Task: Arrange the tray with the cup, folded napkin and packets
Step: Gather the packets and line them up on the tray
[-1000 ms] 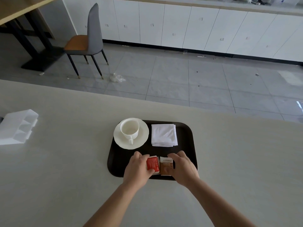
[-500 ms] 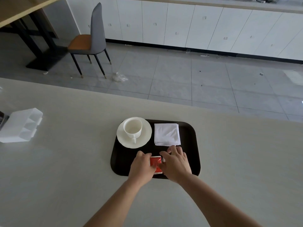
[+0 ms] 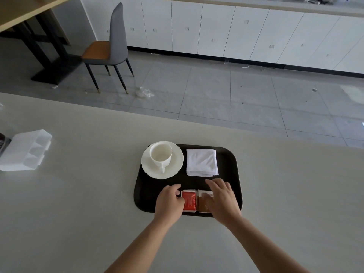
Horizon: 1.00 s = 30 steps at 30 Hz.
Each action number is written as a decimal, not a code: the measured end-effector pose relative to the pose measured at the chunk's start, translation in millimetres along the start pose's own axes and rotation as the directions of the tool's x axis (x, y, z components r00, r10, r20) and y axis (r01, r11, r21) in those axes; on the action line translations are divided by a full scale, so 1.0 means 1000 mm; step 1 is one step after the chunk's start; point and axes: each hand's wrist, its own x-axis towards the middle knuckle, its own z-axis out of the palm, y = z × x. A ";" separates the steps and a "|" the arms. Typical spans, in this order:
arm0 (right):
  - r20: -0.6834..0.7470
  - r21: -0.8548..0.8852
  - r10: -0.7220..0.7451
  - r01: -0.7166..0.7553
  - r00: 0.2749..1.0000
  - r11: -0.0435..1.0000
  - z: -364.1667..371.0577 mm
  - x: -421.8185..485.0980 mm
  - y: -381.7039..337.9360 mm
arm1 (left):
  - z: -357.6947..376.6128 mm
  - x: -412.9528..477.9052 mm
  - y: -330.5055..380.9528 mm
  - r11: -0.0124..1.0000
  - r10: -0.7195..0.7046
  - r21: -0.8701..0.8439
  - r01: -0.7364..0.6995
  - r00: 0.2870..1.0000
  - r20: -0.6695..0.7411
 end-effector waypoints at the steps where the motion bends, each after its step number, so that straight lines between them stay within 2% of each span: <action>1: -0.016 -0.002 0.033 -0.033 0.999 0.999 -0.002 -0.001 0.005 | 0.001 0.000 0.000 1.000 0.004 -0.001 -0.004 1.000 0.001; 3: 0.001 -0.019 0.056 -0.056 0.998 0.998 -0.004 -0.003 0.011 | 0.003 0.002 0.002 1.000 0.008 0.001 -0.008 1.000 0.015; 7: 0.061 -0.061 0.015 -0.011 0.998 0.998 -0.004 -0.006 0.010 | 0.005 0.003 0.007 1.000 0.012 0.013 -0.012 1.000 0.016; 15: 0.060 -0.017 0.021 -0.020 0.998 1.000 -0.006 -0.002 0.007 | 0.005 -0.003 0.006 1.000 0.005 -0.027 -0.005 1.000 -0.009; 22: 0.076 -0.054 -0.001 0.005 0.997 0.999 -0.005 -0.002 0.005 | 0.006 -0.001 0.006 0.999 0.006 0.033 -0.007 1.000 0.030; 26: 0.052 -0.009 0.029 -0.028 0.998 1.000 -0.005 -0.005 0.008 | 0.004 0.003 0.007 0.997 0.015 0.080 -0.017 1.000 0.018; 30: 0.025 0.070 0.063 -0.065 0.998 0.995 -0.004 -0.009 0.013 | 0.002 0.003 0.004 0.999 0.013 0.034 -0.014 1.000 0.010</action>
